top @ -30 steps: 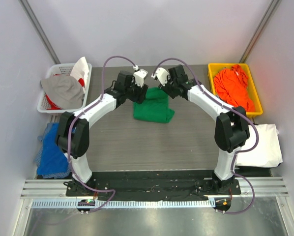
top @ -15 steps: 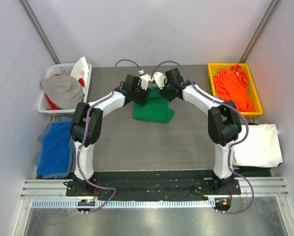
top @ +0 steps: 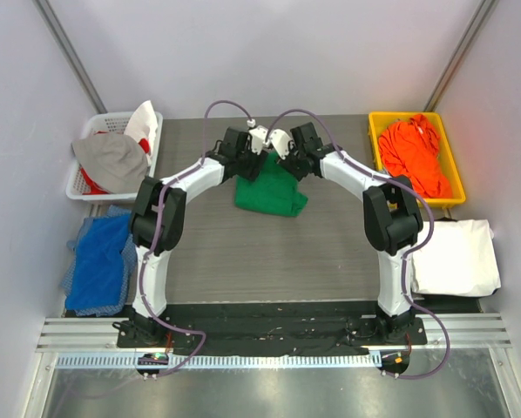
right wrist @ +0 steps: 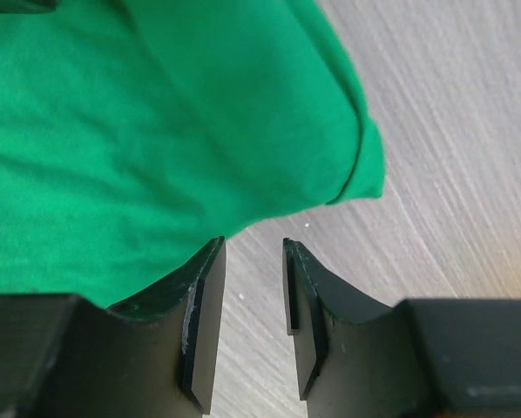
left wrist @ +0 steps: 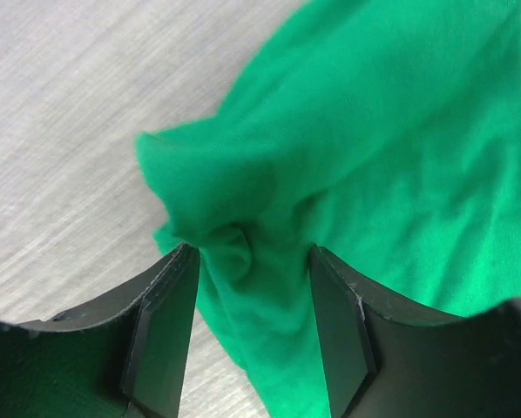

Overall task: Fold and stack the t-shirts
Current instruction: Fold the tshirt

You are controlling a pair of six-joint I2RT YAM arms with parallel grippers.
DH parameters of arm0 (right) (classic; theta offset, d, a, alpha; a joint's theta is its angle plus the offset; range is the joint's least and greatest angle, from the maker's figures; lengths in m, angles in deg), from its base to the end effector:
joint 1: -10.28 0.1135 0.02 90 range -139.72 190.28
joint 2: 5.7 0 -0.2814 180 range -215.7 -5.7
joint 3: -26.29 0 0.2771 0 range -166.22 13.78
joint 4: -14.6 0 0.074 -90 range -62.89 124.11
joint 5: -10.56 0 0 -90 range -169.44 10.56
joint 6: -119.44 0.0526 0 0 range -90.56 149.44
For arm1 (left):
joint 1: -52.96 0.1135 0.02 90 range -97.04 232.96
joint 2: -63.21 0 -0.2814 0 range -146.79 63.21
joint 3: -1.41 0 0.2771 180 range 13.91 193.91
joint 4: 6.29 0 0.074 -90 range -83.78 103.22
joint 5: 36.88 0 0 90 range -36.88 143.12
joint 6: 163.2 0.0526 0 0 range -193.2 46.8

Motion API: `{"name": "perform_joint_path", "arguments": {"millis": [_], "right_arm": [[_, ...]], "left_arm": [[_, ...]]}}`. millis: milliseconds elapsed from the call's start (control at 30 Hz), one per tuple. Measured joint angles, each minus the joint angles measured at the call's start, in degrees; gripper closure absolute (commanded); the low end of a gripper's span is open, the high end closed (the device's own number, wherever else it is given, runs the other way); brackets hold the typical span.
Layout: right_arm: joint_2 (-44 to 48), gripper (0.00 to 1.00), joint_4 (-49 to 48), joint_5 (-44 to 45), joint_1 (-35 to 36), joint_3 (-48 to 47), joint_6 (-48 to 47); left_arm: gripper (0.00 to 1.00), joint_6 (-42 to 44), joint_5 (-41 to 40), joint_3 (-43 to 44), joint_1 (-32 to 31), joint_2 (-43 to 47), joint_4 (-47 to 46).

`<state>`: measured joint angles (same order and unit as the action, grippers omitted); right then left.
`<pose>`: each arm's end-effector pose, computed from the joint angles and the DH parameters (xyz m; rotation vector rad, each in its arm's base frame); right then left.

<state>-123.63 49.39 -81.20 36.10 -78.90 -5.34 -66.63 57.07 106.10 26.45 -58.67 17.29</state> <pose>0.4562 0.2225 0.2076 -1.2233 2.0650 -0.0361 0.4719 -0.2394 0.1880 0.6877 2.1884 -0.2598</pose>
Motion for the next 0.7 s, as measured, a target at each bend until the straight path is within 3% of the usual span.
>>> {"name": "perform_joint_path", "arguments": {"millis": [700], "right_arm": [[-7.21,0.62,-7.91,0.79,-0.07,0.00,0.85]], "left_arm": [[0.48,0.15,-7.39,6.73,0.07,-6.75,0.57]]}}
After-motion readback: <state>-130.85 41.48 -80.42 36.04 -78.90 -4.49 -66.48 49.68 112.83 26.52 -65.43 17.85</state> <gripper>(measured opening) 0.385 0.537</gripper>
